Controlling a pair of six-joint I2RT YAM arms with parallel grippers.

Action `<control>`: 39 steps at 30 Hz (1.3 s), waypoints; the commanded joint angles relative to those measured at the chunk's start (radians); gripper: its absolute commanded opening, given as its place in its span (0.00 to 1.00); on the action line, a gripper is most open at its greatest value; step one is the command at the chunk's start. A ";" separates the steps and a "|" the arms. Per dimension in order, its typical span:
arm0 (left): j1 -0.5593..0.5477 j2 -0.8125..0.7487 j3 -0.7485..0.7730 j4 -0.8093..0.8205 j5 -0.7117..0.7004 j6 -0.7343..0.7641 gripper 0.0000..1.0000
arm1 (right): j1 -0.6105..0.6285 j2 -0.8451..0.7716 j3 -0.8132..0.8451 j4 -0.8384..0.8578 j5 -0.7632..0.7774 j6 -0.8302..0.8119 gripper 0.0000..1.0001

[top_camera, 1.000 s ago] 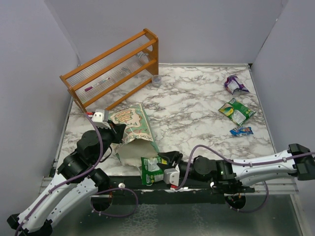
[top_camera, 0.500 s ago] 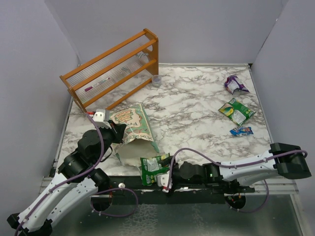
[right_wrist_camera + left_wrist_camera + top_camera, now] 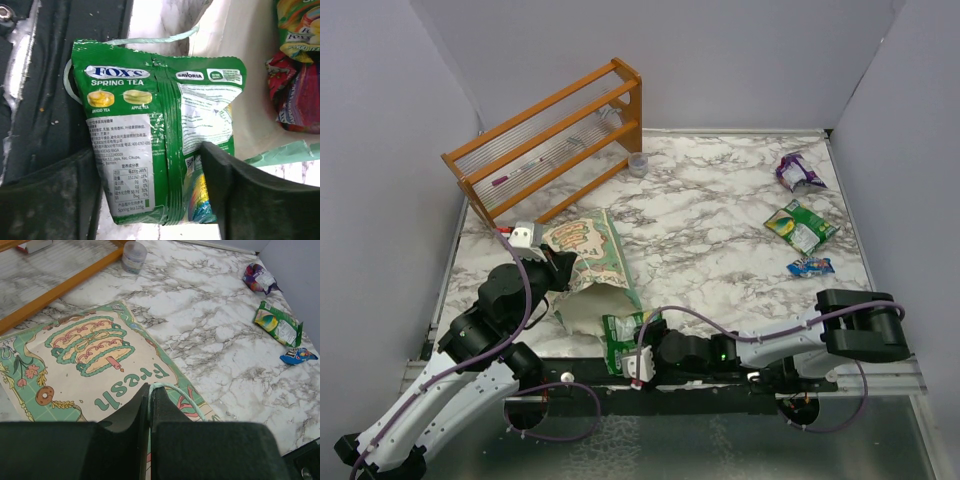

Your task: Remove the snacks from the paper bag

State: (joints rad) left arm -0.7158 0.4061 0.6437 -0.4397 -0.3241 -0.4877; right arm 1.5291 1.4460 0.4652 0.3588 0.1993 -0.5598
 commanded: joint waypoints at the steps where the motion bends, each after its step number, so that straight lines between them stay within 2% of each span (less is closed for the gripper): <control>1: -0.002 0.000 0.005 0.012 -0.012 0.001 0.00 | -0.007 0.038 0.013 0.097 0.098 -0.038 0.67; 4: -0.002 0.003 0.005 0.012 -0.012 0.003 0.00 | -0.007 0.019 0.006 0.119 0.104 -0.048 0.54; 10: -0.002 -0.013 0.008 0.007 -0.019 -0.002 0.00 | -0.007 -0.046 0.002 0.106 0.085 -0.066 0.37; 13: -0.002 -0.034 0.004 0.009 -0.024 -0.002 0.00 | -0.007 -0.070 0.009 0.079 0.088 -0.068 0.32; 27: -0.002 -0.011 0.006 0.006 -0.023 -0.003 0.00 | -0.007 -0.348 -0.002 -0.088 0.021 -0.014 0.22; 34: -0.002 -0.005 0.005 0.008 -0.026 -0.003 0.00 | -0.007 -0.521 0.018 -0.174 0.078 -0.001 0.21; 39: -0.002 -0.003 0.007 0.006 -0.022 -0.004 0.00 | -0.010 -0.583 0.045 -0.208 0.153 -0.042 0.20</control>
State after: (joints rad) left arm -0.7158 0.4004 0.6437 -0.4408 -0.3302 -0.4877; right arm 1.5246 0.9077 0.4629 0.1711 0.2680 -0.5751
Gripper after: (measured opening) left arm 0.029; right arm 0.288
